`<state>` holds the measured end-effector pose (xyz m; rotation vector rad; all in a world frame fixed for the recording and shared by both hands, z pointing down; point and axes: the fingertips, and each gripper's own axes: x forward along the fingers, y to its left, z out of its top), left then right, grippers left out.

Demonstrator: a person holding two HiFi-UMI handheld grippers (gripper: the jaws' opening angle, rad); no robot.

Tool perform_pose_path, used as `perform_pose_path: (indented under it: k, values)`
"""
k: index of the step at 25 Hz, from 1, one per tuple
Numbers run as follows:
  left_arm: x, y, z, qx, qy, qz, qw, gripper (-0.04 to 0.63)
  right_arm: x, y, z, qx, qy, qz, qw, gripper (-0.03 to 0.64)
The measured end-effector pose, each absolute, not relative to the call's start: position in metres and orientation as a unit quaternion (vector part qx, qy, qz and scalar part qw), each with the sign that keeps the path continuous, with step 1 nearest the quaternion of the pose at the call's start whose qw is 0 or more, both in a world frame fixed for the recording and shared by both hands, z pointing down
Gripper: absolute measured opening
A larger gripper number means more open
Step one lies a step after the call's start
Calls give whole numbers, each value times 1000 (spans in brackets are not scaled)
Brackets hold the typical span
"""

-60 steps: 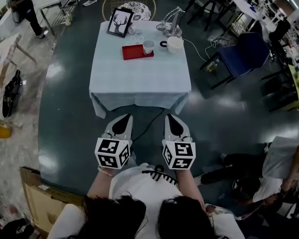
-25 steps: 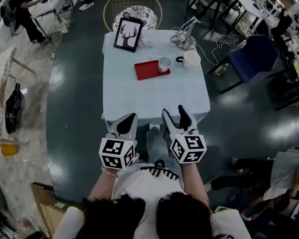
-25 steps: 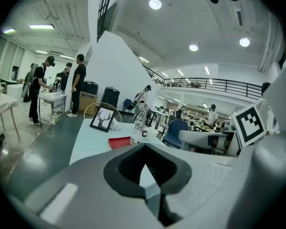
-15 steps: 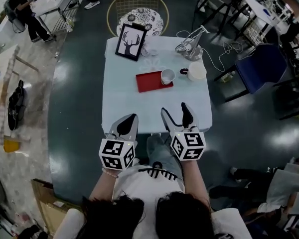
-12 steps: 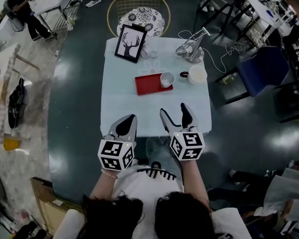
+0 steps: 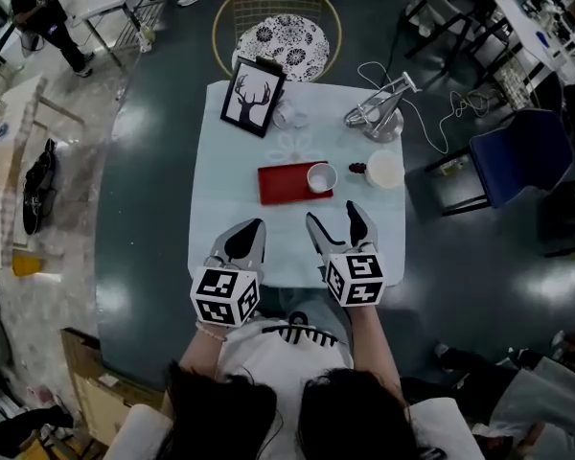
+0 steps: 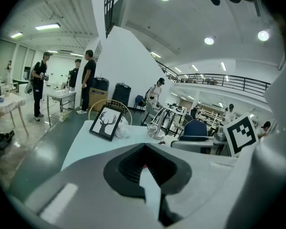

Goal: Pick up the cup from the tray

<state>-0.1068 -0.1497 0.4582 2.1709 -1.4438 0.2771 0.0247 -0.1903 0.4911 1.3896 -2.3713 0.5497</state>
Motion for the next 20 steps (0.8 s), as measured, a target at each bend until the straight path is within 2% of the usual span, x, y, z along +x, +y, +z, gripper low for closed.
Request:
perform_pose_path:
  k: [7, 20]
  values:
    - [-96, -178, 469, 792, -536, 117, 268, 2, 24, -230, 517, 458, -842, 188, 213, 414]
    - [-82, -218, 487, 771, -546, 126, 304, 0, 19, -277, 584, 417, -836, 205, 294, 420]
